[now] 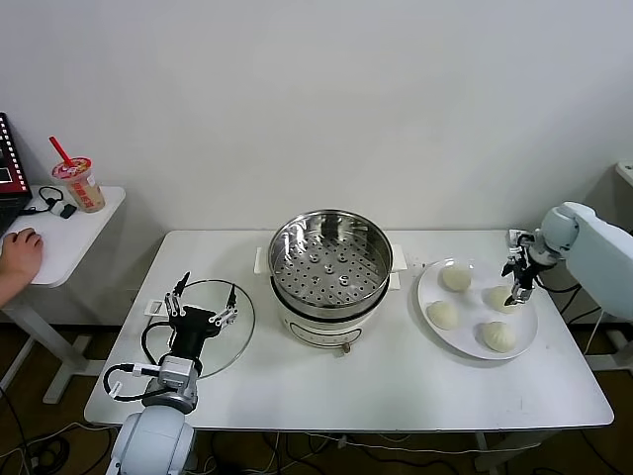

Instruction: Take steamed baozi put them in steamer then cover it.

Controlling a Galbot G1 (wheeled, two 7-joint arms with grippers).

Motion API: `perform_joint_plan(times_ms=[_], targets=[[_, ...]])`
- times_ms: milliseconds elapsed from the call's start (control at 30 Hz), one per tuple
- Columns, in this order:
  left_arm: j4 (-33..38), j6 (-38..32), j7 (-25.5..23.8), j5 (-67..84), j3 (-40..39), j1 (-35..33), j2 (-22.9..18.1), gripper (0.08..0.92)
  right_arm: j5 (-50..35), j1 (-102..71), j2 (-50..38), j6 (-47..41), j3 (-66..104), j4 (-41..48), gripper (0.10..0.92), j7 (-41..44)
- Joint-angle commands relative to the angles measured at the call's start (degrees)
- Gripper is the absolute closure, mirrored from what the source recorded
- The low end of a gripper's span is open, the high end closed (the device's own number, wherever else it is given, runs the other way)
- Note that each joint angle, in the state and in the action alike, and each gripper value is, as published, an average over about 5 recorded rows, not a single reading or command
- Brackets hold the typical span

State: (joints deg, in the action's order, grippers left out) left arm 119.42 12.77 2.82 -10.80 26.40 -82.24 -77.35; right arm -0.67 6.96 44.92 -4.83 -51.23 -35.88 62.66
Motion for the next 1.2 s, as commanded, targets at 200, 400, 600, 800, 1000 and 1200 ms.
perform_joint_plan(times_ms=[200,400,600,800,1000,1200], targets=[[0.0,-0.32,-0.03,-0.09,-0.26,0.24,-0.1,0.177,-9.62,1.89,-15.14,1.2,10.77,-23.56,0.203,-5.27],[0.29,-1.08,-0.11,-0.68,-0.11,-0.43,-0.51,0.177,-13.96,-20.38,-19.7,0.16,41.67,-36.49,0.203,-17.84],[0.98,-1.66,1.4,0.17,-1.24,-0.61,-1.35,0.177,-16.22,-46.47,-17.37,-2.07,69.89,-48.93,0.203,-28.59],[1.38,-2.82,2.48,1.09,-1.7,-1.55,-2.22,0.177,-16.9,-65.48,-8.85,1.15,89.25,-57.16,0.203,-36.53],[1.55,-3.67,2.68,1.1,-1.56,-2.35,-3.39,0.177,-17.23,-76.24,3.02,7.39,99.76,-63.28,0.203,-40.39],[1.27,-4.34,2.78,0.7,-1.6,-3.24,-4.81,0.177,-15.93,-83.59,16.94,12.33,103.74,-69.88,0.203,-43.77]])
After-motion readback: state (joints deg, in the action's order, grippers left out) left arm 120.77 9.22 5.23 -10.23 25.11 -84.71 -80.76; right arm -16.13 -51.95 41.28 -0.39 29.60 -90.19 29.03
